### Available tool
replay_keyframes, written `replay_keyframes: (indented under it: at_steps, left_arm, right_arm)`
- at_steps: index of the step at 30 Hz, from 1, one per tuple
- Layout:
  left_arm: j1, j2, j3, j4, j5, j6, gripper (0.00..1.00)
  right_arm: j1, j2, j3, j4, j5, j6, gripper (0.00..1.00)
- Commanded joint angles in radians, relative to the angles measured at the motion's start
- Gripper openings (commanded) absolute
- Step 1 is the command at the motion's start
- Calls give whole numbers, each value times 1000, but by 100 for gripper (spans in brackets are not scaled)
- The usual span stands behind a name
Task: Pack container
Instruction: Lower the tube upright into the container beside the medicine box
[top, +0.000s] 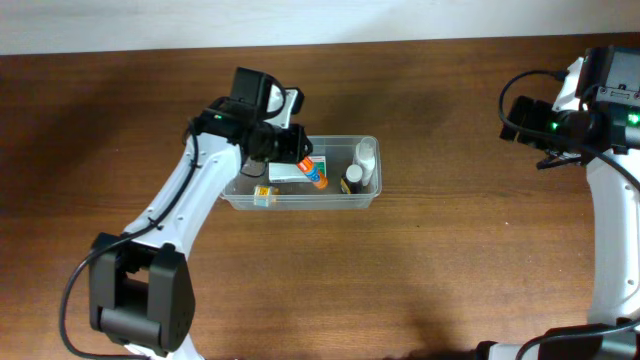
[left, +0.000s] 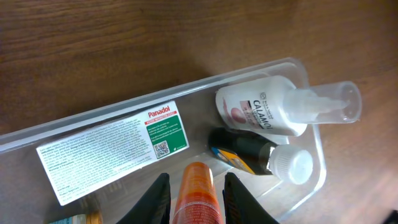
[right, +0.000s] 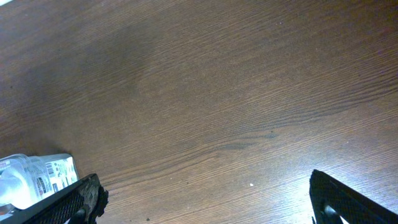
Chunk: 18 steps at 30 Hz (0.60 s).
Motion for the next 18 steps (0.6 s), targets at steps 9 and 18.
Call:
replay_keyframes:
  at_steps: [9,18]
  left_arm:
    - [-26,68,18,11,-54,16,14]
    - [-26,106,18,26,-66,17,14]
  right_arm:
    - [-6,0,4,3,8,7,98]
    - [-6,0,4,3,9,7,98]
